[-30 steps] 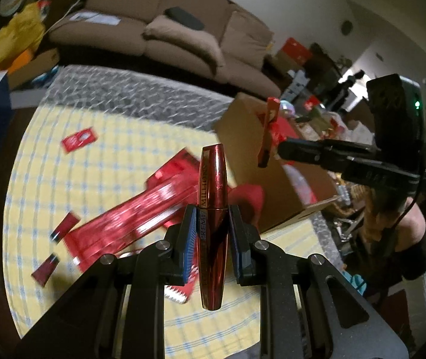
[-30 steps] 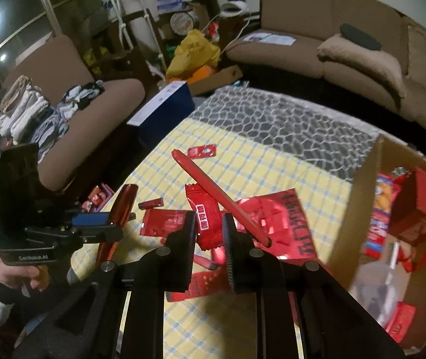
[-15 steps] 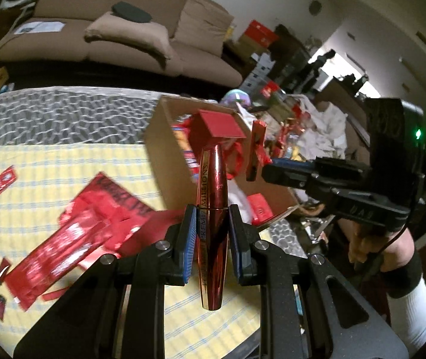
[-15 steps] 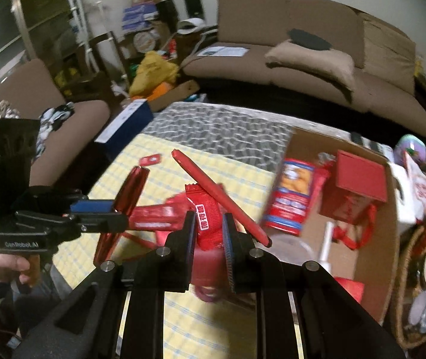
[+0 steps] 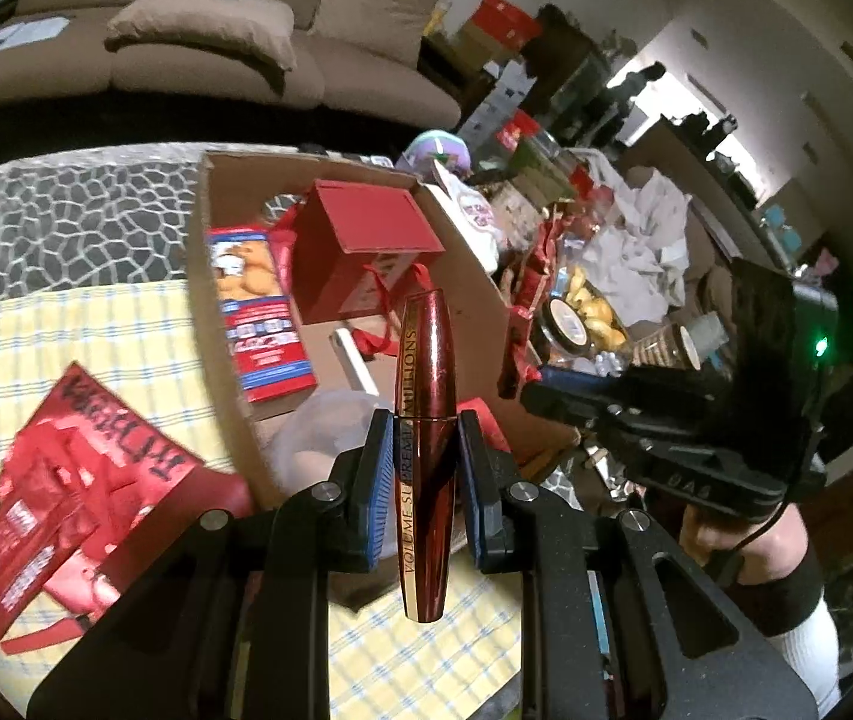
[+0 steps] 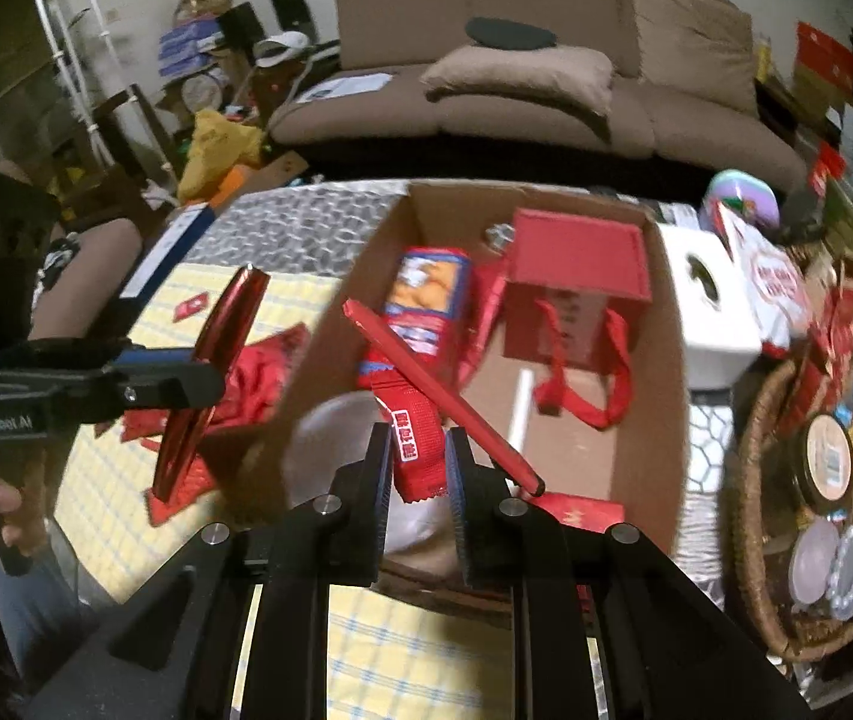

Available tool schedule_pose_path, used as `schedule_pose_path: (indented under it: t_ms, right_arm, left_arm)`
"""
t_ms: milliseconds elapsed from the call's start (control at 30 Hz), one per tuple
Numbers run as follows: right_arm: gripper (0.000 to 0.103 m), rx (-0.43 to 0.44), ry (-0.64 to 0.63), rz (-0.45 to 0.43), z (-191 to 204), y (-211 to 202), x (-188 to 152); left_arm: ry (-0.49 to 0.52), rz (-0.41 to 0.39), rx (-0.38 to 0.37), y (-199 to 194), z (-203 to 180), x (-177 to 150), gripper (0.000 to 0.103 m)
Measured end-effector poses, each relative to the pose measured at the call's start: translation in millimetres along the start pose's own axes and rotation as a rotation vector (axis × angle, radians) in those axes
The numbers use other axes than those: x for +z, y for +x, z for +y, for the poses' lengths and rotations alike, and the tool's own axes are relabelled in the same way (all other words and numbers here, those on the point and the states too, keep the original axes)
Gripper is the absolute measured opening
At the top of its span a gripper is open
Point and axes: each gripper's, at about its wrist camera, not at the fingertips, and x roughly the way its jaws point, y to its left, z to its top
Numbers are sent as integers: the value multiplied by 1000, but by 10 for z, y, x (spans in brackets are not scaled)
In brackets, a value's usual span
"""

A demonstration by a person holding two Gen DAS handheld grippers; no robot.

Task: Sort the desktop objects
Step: 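Carry the mascara toward the box with the left tool while the right tool carries the red stick, then lower the mascara and red stick into the box and open both tools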

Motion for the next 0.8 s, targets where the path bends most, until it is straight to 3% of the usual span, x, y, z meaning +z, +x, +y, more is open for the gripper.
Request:
schedule_pose_path:
  t_ms: [267,533,800]
  right_arm:
    - [17,-27,22,50,-386,306,-83]
    - [17,-4,99,101,-719,643,-32]
    - [16,-67,89,203,-845,939,33]
  left_arm:
    - [22,48,2,521,-142,189,19]
    - [34,58,5,750,-201,361,19]
    - [32,77,22,946,-154,468,19]
